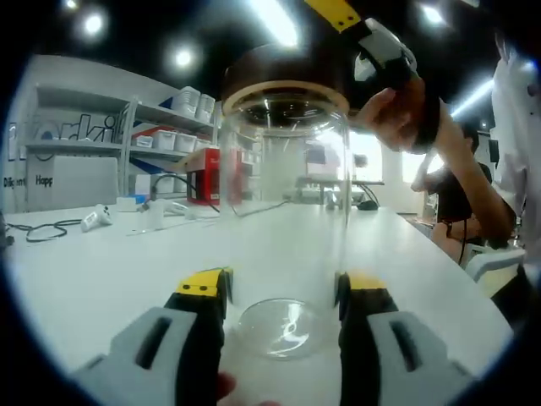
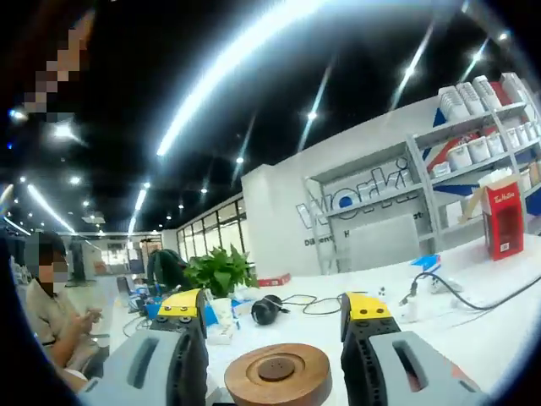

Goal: Clamp the coffee can twist off the lid put the lid on the table pick up the lid cover the can tighten the lid

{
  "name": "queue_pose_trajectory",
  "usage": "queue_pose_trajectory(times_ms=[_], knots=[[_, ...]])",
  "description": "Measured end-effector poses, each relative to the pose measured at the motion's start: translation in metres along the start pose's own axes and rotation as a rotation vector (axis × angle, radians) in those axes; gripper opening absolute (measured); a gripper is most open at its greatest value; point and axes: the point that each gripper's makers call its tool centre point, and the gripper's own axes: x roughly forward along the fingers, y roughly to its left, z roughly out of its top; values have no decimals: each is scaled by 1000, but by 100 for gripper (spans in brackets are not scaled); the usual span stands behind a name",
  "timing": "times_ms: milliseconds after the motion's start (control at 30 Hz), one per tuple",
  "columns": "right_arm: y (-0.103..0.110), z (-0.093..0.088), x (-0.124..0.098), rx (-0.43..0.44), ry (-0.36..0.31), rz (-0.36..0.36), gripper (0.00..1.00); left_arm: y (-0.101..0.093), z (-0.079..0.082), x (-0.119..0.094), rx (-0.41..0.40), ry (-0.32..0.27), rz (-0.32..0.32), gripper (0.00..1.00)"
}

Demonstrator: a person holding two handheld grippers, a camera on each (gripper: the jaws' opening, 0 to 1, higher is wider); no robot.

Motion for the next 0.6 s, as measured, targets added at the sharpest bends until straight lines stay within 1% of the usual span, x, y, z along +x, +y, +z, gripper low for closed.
queue_pose_trajectory(times_ms=[33,67,133,167,200,233,267,333,433,500,600], knots=[[-5,-2,-2,-61,12,-73,58,0,0,0,0,0,0,44],[-6,-3,-3,-92,12,-118,58,0,0,0,0,0,-1,44],[-8,-10,-8,-117,41,-211,58,0,0,0,0,0,-1,44],[-7,-11,-8,-129,34,-243,57,0,0,0,1,0,-1,44],[-2,-11,-7,-160,22,-248,57,0,0,0,1,-1,-1,44],[-1,-16,-7,-183,34,-268,58,0,0,0,1,0,-2,44],[-2,-21,-8,-188,57,-299,59,0,0,0,1,0,-1,44],[5,-27,-4,-194,51,-293,59,0,0,0,1,0,-1,44],[5,-34,-5,-203,62,-325,62,0,0,0,1,0,-1,44],[4,-35,-8,-207,56,-362,63,1,0,0,1,0,-3,44],[-2,-35,-13,-213,38,-435,62,1,0,0,0,0,-4,44]])
